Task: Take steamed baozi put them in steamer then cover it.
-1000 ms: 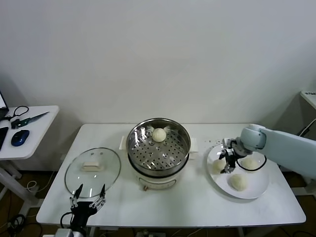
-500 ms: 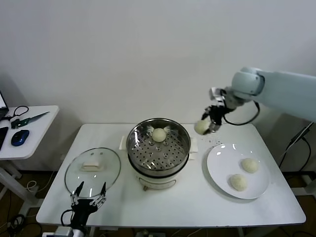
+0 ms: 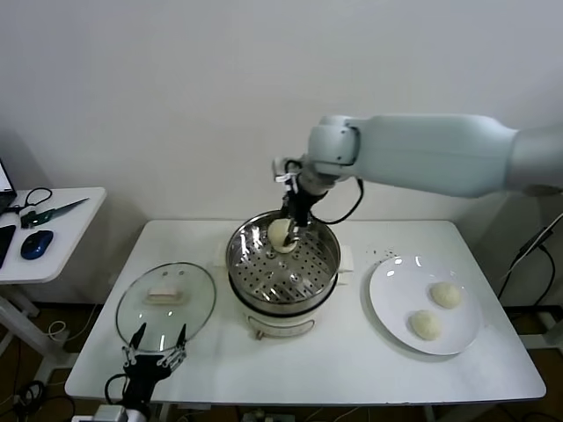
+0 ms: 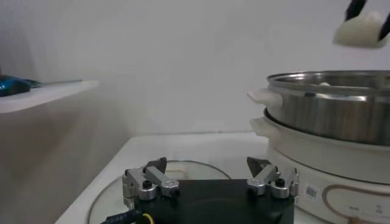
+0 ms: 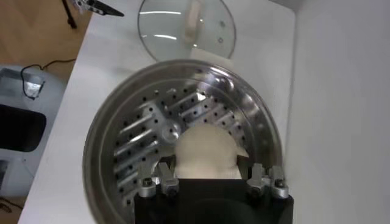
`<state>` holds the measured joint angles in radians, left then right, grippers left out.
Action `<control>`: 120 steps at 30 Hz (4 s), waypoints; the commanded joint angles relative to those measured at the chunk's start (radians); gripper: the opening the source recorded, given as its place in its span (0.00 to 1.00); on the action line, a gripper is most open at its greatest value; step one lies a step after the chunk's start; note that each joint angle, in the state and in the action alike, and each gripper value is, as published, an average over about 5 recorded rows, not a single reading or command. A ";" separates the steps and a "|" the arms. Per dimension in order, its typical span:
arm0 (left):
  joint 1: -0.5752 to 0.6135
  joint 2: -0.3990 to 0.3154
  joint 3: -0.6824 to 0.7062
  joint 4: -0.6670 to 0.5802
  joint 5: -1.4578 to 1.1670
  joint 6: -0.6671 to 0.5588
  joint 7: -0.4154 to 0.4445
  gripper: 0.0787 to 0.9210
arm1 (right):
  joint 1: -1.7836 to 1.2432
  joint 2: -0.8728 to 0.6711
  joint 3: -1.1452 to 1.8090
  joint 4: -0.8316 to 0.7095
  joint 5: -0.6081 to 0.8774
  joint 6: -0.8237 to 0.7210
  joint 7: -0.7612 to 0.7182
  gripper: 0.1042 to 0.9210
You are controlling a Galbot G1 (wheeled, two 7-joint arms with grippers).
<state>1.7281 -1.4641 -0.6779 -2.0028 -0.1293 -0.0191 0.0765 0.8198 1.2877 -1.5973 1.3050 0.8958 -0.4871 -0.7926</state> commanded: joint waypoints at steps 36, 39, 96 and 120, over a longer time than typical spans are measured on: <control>0.013 -0.012 0.011 -0.009 0.026 -0.006 0.003 0.88 | 0.187 -0.430 -0.190 0.148 -0.129 0.188 -0.192 0.88; 0.010 -0.011 0.010 -0.007 0.024 -0.005 0.003 0.88 | 0.234 -0.580 -0.289 0.225 -0.213 0.207 -0.198 0.88; 0.020 -0.021 0.011 0.001 0.051 0.000 0.010 0.88 | -0.527 -0.773 0.246 0.080 -0.654 0.168 -0.088 0.72; 0.017 -0.038 0.017 -0.022 0.068 0.010 0.015 0.88 | 0.365 -0.121 -0.027 0.354 -0.568 0.710 -0.225 0.71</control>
<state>1.7457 -1.5022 -0.6615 -2.0255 -0.0643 -0.0095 0.0914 1.0082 0.8764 -1.6396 1.5200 0.3629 0.0524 -1.0290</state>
